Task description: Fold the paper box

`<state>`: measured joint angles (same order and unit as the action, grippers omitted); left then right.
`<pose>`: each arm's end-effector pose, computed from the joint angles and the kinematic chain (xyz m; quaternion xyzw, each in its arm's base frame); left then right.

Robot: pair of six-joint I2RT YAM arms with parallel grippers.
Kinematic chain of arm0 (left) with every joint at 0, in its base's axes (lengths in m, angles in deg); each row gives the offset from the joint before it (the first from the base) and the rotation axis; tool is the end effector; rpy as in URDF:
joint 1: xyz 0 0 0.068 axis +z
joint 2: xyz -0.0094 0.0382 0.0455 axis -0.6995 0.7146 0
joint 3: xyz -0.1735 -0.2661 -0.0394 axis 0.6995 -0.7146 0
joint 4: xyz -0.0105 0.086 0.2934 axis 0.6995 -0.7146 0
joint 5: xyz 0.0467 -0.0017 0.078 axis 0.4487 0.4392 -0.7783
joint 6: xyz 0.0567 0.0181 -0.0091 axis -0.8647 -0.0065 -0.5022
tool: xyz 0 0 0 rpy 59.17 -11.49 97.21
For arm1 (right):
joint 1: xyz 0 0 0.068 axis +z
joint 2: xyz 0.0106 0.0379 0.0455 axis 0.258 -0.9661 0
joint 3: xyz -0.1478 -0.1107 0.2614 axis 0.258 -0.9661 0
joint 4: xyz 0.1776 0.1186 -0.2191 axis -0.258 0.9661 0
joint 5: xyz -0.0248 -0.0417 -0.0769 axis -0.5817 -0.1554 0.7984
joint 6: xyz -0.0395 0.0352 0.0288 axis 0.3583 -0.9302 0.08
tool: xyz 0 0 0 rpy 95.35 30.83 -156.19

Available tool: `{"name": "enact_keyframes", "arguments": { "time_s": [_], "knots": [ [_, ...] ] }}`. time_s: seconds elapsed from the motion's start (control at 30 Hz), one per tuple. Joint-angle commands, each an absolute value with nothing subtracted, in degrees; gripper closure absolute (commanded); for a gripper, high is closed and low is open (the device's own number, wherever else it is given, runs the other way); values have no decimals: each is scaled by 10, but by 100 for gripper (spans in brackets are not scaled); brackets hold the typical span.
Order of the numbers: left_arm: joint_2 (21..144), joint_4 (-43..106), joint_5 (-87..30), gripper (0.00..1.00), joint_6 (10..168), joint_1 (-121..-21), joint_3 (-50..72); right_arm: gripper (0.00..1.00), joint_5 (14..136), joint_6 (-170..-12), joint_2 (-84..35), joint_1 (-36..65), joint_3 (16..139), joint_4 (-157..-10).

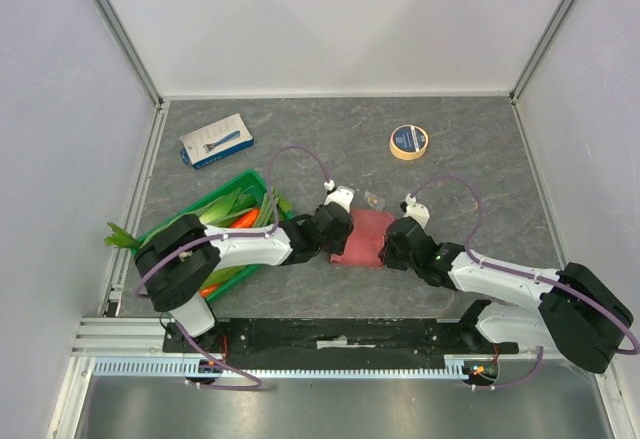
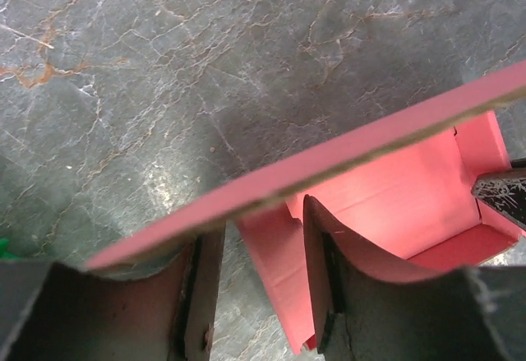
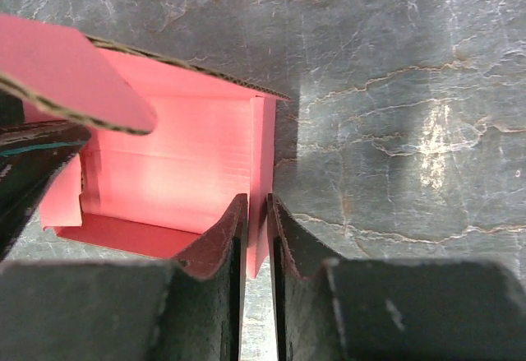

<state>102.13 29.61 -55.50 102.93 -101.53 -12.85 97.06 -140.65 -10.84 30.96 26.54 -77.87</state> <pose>0.2130 -0.3034 0.1691 0.1926 0.8980 -0.1286 0.3740 0.1689 0.1581 0.1573 0.1299 0.9222 0.1929 0.3091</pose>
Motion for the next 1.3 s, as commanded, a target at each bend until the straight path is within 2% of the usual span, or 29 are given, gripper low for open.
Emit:
{"name": "enact_keyframes", "arguments": {
  "time_s": [0.0,0.13,0.23,0.27,0.4,0.5,0.53,0.6,1.07,1.27],
  "knots": [
    [967,276,-509,51,1035,-990,-114,80,1013,-1400,-101,312,285,-750],
    [934,285,-486,59,1038,-974,-140,83,1016,-1404,-100,314,284,-745],
    [911,283,-463,59,1051,-973,-156,83,1015,-1409,-100,314,283,-747],
    [904,287,-457,57,1059,-972,-166,83,1014,-1409,-100,313,284,-747],
    [863,326,-422,43,1078,-972,-201,84,1013,-1406,-99,313,286,-746],
    [843,360,-394,40,1088,-972,-221,84,1012,-1403,-100,313,288,-746],
    [841,361,-396,42,1093,-971,-225,84,1010,-1402,-99,313,290,-746],
    [841,351,-420,54,1112,-969,-228,85,1011,-1402,-99,314,290,-745],
    [902,423,-350,58,1154,-938,-240,90,1003,-1396,-104,315,299,-747],
    [942,448,-324,67,1160,-937,-230,91,1004,-1400,-115,322,303,-750]
  ]
}}
